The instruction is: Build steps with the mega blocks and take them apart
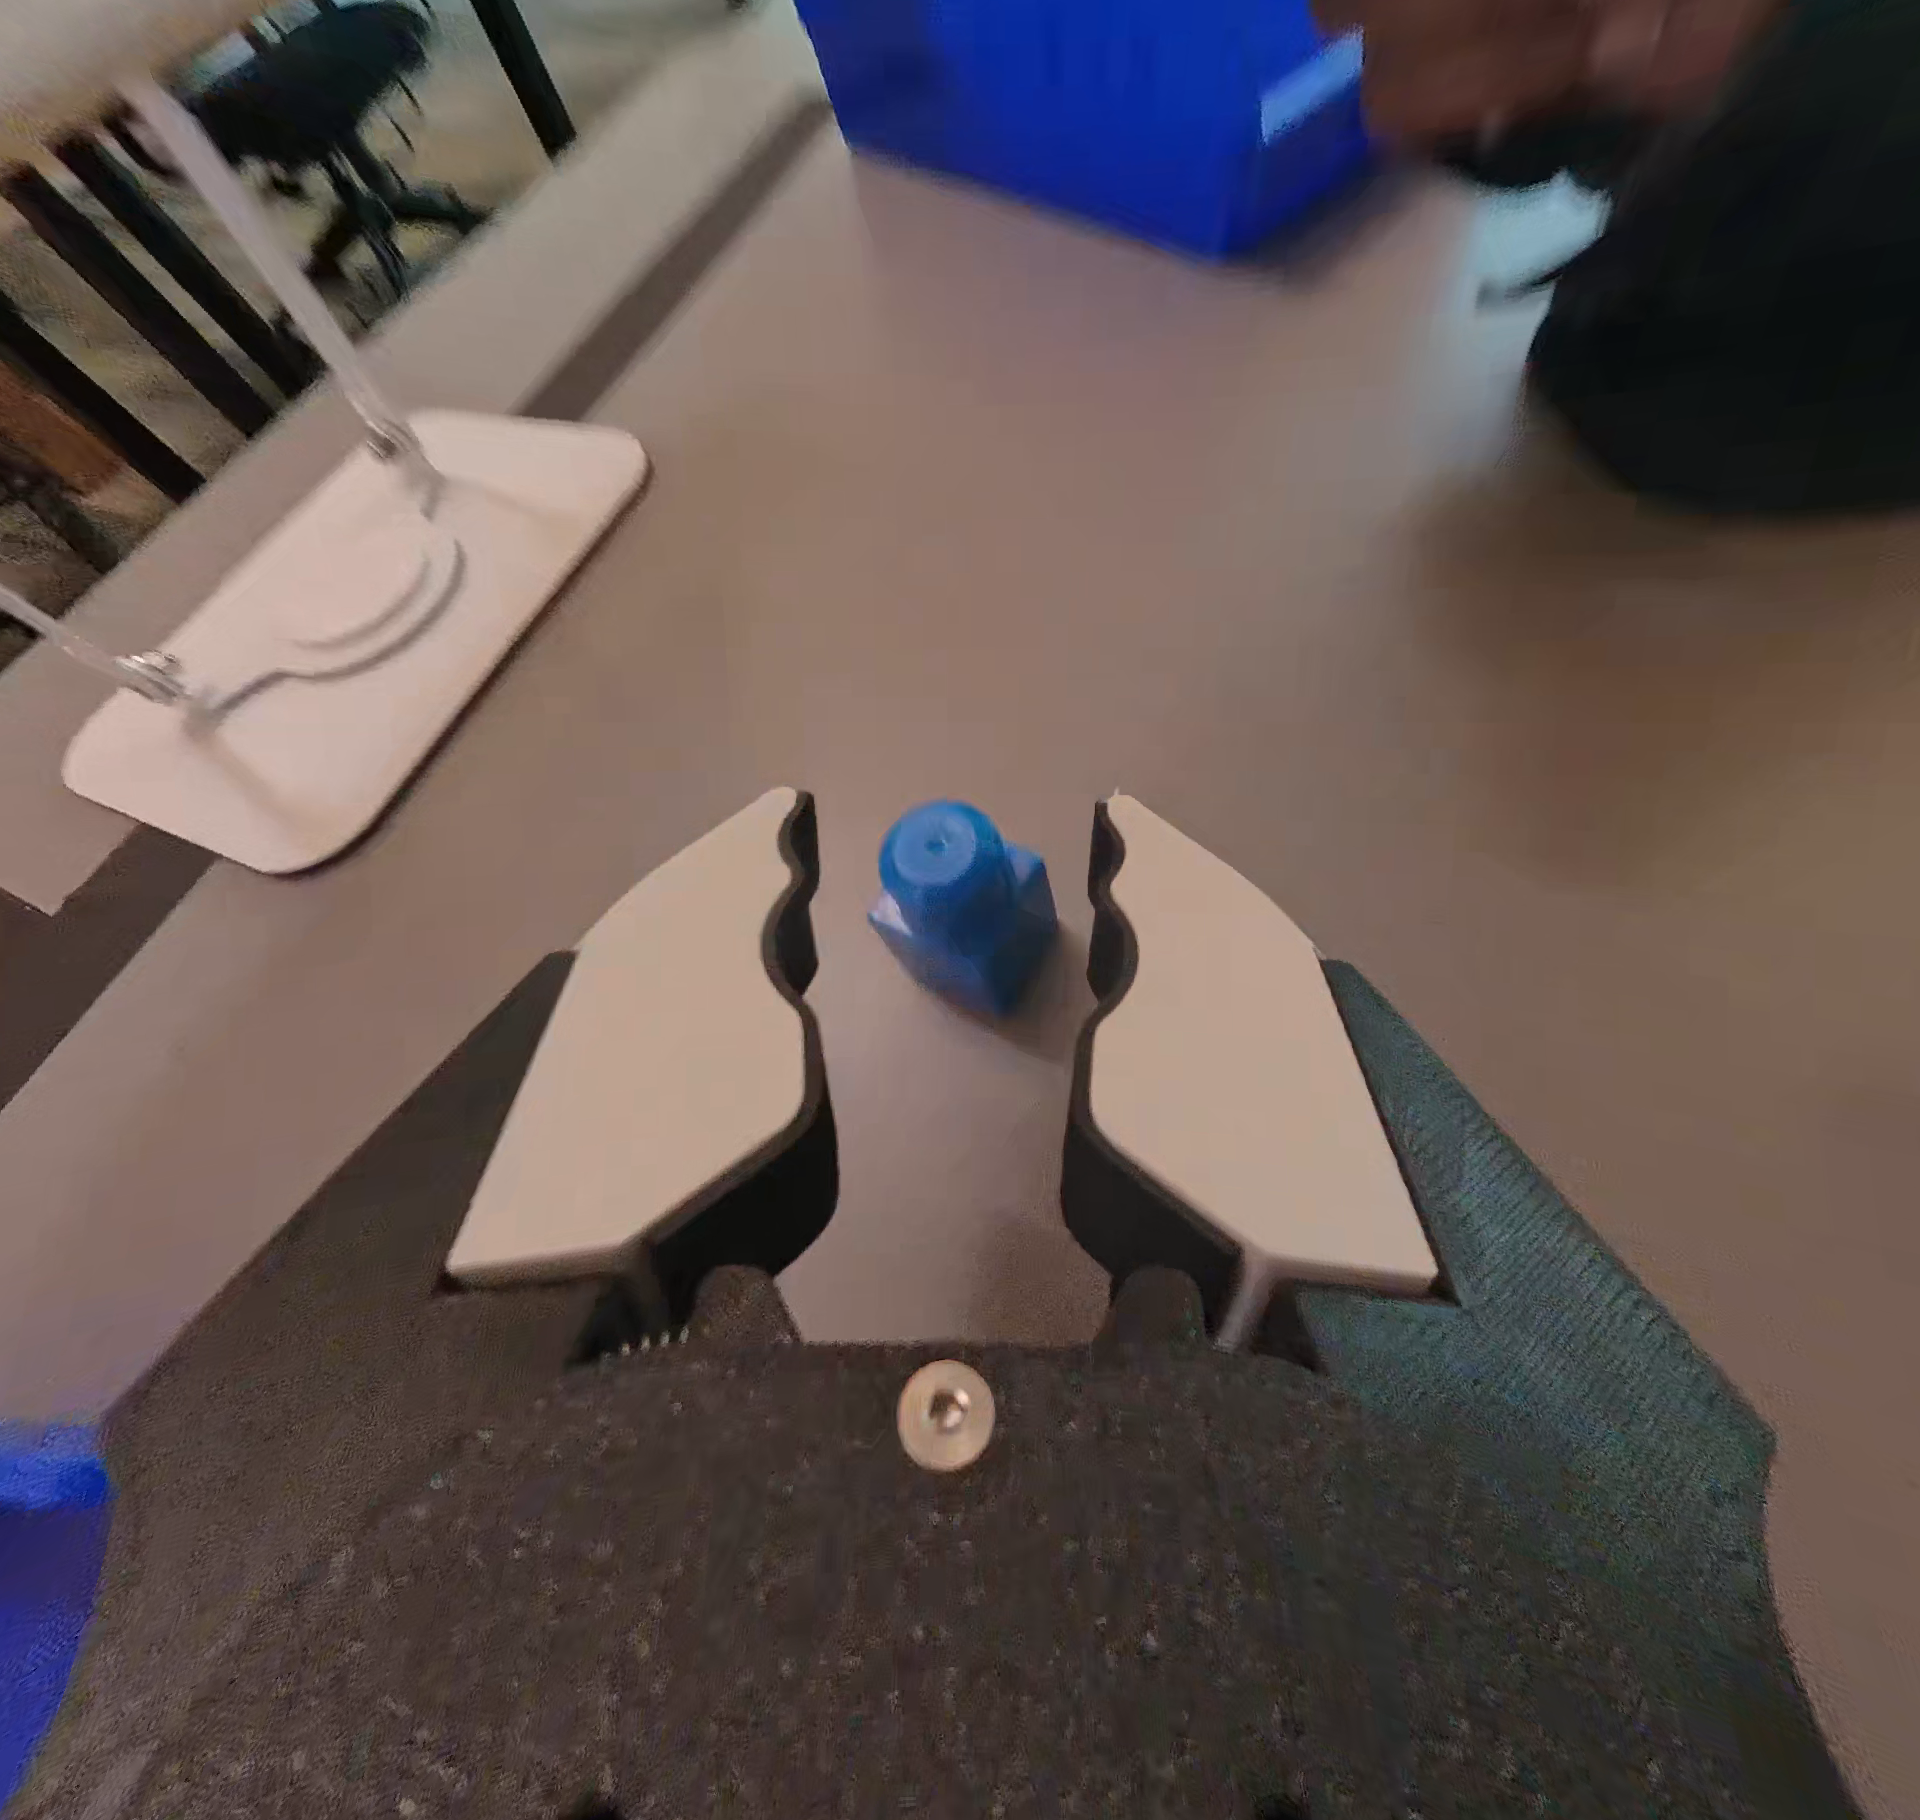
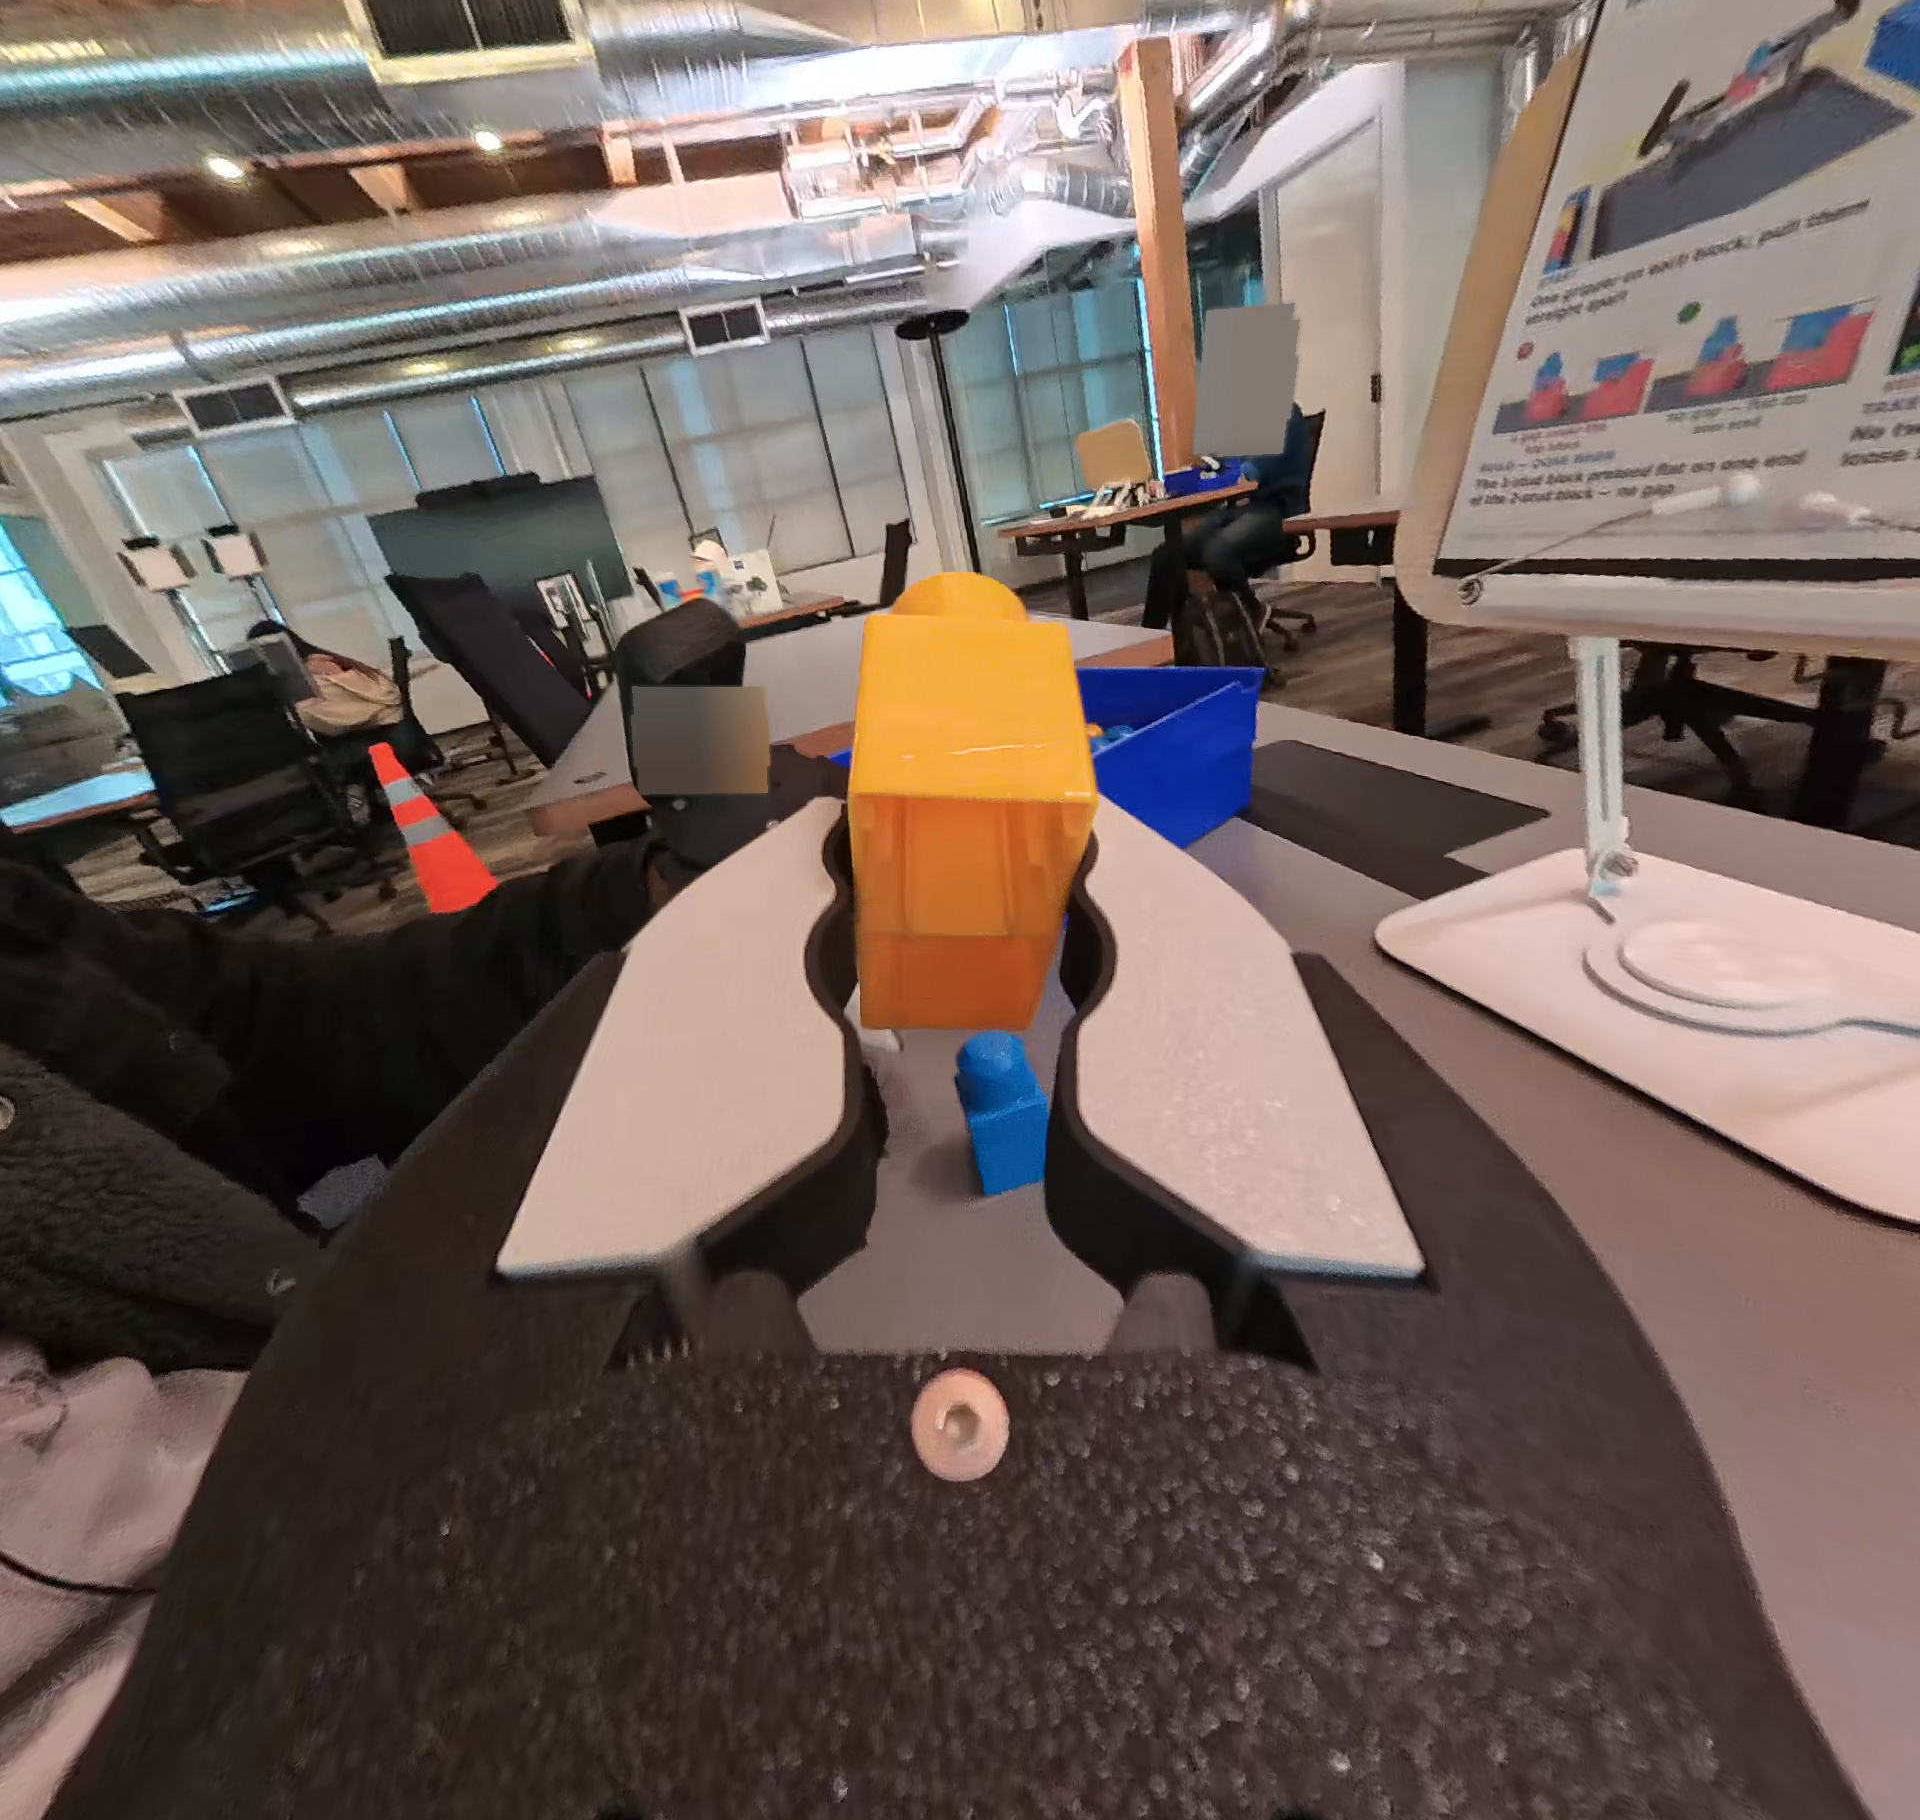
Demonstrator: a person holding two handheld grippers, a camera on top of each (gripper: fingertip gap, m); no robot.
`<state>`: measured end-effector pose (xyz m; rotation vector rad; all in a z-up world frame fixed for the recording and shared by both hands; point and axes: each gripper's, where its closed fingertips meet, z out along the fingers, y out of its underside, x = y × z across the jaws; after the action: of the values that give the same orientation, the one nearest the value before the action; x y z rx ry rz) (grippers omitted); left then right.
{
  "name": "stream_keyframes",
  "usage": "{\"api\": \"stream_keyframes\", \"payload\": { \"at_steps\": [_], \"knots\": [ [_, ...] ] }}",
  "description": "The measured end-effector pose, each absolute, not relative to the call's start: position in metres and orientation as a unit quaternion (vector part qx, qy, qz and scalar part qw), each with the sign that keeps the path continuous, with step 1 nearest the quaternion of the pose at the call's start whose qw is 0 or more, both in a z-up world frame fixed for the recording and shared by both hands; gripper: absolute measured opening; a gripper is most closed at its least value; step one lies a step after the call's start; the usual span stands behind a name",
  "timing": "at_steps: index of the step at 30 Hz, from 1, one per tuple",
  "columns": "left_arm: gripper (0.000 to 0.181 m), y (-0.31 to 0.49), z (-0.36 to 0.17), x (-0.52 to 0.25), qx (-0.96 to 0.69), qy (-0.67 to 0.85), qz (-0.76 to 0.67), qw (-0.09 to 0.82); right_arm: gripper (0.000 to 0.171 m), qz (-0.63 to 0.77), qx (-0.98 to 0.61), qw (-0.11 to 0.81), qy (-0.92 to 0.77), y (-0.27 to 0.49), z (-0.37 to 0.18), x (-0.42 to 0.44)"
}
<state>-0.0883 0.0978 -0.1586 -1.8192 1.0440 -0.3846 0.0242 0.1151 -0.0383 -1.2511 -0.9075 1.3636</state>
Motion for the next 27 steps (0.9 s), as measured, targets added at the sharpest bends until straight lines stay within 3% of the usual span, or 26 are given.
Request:
{"api": "stream_keyframes", "payload": {
  "at_steps": [4,16,22,27],
  "knots": [
    [0.051,0.103,-0.183,-0.092,-0.761,0.492,-0.081,0.416,0.036,0.557,-0.525,0.506,-0.397,0.116,-0.048,0.023],
    [0.047,0.102,-0.196,-0.094,-0.752,0.636,-0.04,0.171,0.036,0.554,-0.538,0.482,-0.413,0.116,-0.064,0.017],
    [0.046,0.102,-0.208,-0.091,-0.742,0.66,-0.015,0.115,0.036,0.556,-0.538,0.487,-0.406,0.12,-0.062,0.021],
    [0.034,0.102,-0.215,-0.092,-0.739,0.666,-0.006,0.101,0.036,0.555,-0.538,0.491,-0.401,0.122,-0.06,0.024]
  ]
}}
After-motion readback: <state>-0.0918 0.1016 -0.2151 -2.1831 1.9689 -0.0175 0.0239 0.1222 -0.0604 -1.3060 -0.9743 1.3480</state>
